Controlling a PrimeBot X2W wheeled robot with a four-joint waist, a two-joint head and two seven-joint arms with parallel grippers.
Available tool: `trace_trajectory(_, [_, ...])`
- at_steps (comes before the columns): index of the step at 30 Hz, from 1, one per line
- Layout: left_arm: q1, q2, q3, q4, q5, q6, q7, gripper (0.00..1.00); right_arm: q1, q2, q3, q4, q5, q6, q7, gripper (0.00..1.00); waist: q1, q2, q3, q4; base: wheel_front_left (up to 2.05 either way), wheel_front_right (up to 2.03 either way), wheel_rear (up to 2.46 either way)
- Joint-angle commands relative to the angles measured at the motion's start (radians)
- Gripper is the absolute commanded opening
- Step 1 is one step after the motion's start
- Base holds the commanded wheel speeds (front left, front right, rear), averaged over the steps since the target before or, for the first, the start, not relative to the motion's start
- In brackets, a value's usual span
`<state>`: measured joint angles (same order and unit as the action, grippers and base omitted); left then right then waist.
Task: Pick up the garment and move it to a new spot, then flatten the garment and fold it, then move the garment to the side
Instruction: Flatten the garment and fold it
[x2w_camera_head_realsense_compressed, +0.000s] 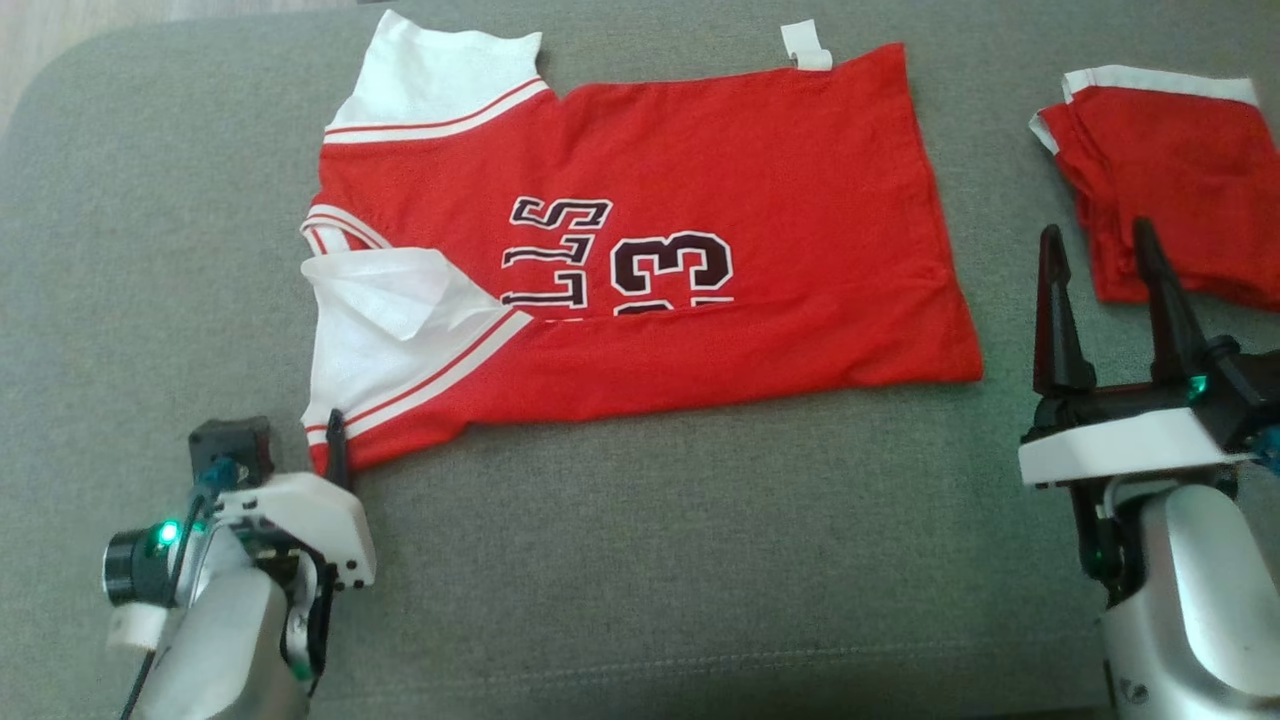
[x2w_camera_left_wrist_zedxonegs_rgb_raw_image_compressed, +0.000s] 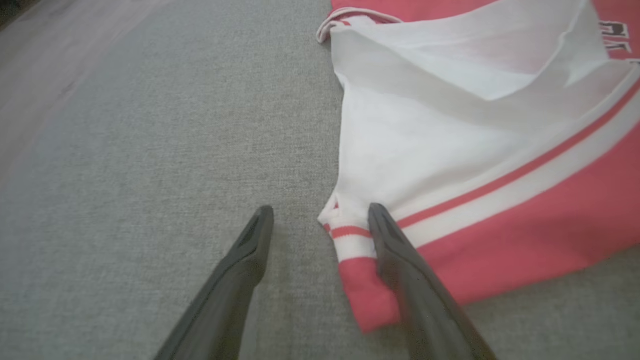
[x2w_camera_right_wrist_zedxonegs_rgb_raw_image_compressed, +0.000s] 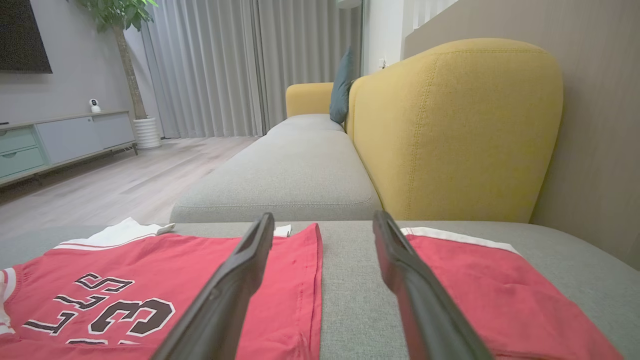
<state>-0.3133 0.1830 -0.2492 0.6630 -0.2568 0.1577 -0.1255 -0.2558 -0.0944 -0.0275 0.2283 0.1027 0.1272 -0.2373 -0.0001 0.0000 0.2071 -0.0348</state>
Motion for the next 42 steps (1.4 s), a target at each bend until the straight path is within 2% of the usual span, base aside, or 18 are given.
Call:
trace_trajectory(1, [-0.036, 0.031, 0.026, -0.002, 0.001, -0.001, 0.013, 1.00, -0.028, 0.008, 0.026, -0.029, -0.005, 0.003, -0.001, 1.00, 0.0001, 0.0000, 0.000, -0.003, 0.00, 0.00, 0.00])
trace_trajectory(9, [-0.046, 0.021, -0.011, 0.051, -0.021, -0.072, 0.064, 1.00, -0.034, 0.006, 0.019, -0.017, -0.012, 0.003, 0.011, 1.00, 0.0001, 0.0000, 0.003, -0.009, 0.00, 0.00, 0.00])
trace_trajectory(10, [-0.047, 0.019, -0.019, 0.056, -0.022, -0.082, 0.071, 0.64, -0.036, 0.006, 0.017, -0.016, -0.015, 0.003, 0.013, 1.00, 0.0001, 0.0000, 0.003, -0.008, 0.00, 0.00, 0.00])
trace_trajectory(11, [-0.048, 0.016, -0.026, 0.058, -0.024, -0.091, 0.079, 0.09, -0.037, 0.006, 0.015, -0.014, -0.017, 0.003, 0.016, 1.00, 0.0001, 0.0000, 0.003, -0.007, 0.00, 0.00, 0.00])
trace_trajectory(12, [-0.048, 0.013, -0.030, 0.058, -0.027, -0.099, 0.085, 0.00, -0.038, 0.007, 0.012, -0.012, -0.020, 0.003, 0.019, 1.00, 0.0001, 0.0000, 0.003, -0.007, 0.00, 0.00, 0.00])
trace_trajectory(16, [-0.054, 0.011, -0.031, 0.042, -0.033, -0.101, 0.063, 0.00, -0.040, 0.014, 0.002, 0.007, -0.033, 0.003, 0.049, 1.00, 0.0001, 0.0000, 0.003, -0.001, 0.00, 0.00, 0.00])
trace_trajectory(20, [-0.073, 0.017, -0.017, 0.002, -0.028, -0.072, 0.001, 0.00, -0.043, 0.026, -0.010, 0.052, -0.036, 0.003, 0.104, 1.00, 0.0001, 0.0000, 0.004, 0.012, 0.00, 0.00, 0.00])
trace_trajectory(23, [-0.087, 0.021, -0.015, -0.044, -0.017, -0.056, -0.051, 0.00, -0.054, 0.037, -0.034, 0.100, -0.011, 0.003, 0.154, 1.00, 0.0001, 0.0000, 0.007, 0.024, 0.00, 0.00, 0.00])
trace_trajectory(30, [-0.099, 0.016, -0.034, -0.142, 0.001, -0.050, -0.100, 0.00, -0.113, 0.044, -0.072, 0.255, 0.075, 0.003, 0.275, 1.00, 0.0001, 0.0000, 0.024, 0.055, 0.00, 0.00, 0.00])
trace_trajectory(42, [-0.091, 0.021, -0.037, -0.208, 0.000, -0.035, -0.117, 0.00, -0.195, 0.044, -0.022, 0.452, 0.127, 0.003, 0.299, 1.00, 0.0001, 0.0000, 0.046, 0.079, 0.00, 0.00, 0.00])
